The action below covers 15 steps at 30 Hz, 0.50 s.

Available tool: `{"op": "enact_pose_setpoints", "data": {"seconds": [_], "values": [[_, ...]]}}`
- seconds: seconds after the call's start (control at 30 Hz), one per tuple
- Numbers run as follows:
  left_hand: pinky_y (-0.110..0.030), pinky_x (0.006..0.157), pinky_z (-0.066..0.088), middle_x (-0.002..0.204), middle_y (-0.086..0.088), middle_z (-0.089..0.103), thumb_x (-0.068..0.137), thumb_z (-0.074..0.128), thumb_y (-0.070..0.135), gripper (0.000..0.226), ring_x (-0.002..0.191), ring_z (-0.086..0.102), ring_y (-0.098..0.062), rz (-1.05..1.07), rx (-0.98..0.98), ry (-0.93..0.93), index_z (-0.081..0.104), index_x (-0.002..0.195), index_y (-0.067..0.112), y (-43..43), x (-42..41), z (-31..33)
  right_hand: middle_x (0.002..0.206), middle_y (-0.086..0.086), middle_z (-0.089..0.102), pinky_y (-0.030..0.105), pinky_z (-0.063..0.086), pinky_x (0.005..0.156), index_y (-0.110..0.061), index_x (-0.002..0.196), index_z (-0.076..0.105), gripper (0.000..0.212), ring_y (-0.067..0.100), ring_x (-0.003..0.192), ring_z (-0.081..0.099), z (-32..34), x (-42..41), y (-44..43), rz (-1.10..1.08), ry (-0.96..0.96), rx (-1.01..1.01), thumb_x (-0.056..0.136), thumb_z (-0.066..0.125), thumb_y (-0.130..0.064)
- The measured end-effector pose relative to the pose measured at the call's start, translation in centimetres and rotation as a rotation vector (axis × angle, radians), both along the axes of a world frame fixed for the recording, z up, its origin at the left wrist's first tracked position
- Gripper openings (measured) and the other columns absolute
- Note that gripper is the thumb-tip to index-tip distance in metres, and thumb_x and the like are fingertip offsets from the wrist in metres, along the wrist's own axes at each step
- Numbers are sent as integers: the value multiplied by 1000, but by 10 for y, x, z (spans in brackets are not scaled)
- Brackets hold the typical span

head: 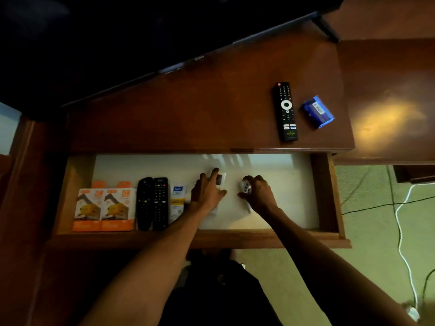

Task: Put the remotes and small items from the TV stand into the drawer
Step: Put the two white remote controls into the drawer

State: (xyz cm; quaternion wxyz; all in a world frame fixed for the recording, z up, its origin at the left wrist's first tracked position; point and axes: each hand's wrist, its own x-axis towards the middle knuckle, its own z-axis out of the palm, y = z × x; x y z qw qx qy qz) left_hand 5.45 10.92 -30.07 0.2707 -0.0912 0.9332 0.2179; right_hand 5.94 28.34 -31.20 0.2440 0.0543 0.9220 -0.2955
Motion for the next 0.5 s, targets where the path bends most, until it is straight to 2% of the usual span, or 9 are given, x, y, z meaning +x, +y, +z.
{"op": "enact_pose_setpoints", "data": {"seconds": [0.1, 0.2, 0.33, 0.47, 0.5], "values": [[-45, 91, 50, 136, -16, 41, 80, 71, 47, 85, 116, 51, -37, -14, 17, -24, 25, 150, 33, -4, -3, -8, 123, 13, 54, 44, 54, 88, -18, 125, 55, 57, 36, 103, 60, -8, 0, -3, 28, 0, -3, 76, 79, -32], [-44, 96, 47, 137, -14, 43, 79, 74, 42, 84, 120, 49, -36, -23, 88, -68, 29, 149, 32, -16, -13, -6, 125, 15, 51, 45, 53, 90, -13, 126, 54, 61, 37, 104, 58, -10, -3, -6, 70, -19, -57, 74, 81, -31], [-45, 97, 46, 133, -9, 46, 74, 80, 33, 80, 124, 45, -30, -209, 8, -62, 40, 143, 32, -40, -25, 1, 128, 16, 49, 46, 53, 94, -11, 130, 55, 70, 37, 108, 58, -11, -7, -4, 129, -78, -132, 67, 86, -19], [-44, 94, 45, 131, -5, 44, 66, 83, 41, 77, 122, 40, -27, -312, -55, -55, 50, 135, 29, -54, -24, 3, 126, 15, 50, 31, 54, 84, -9, 129, 55, 72, 35, 100, 61, -11, 0, -10, 111, -112, -160, 64, 87, -9], [-44, 94, 44, 130, -4, 45, 65, 83, 44, 76, 121, 41, -26, -326, -70, -45, 52, 132, 27, -56, -23, 4, 124, 14, 50, 32, 55, 83, -10, 128, 55, 72, 34, 100, 61, -10, 4, -15, 103, -123, -170, 63, 87, -8]]}}
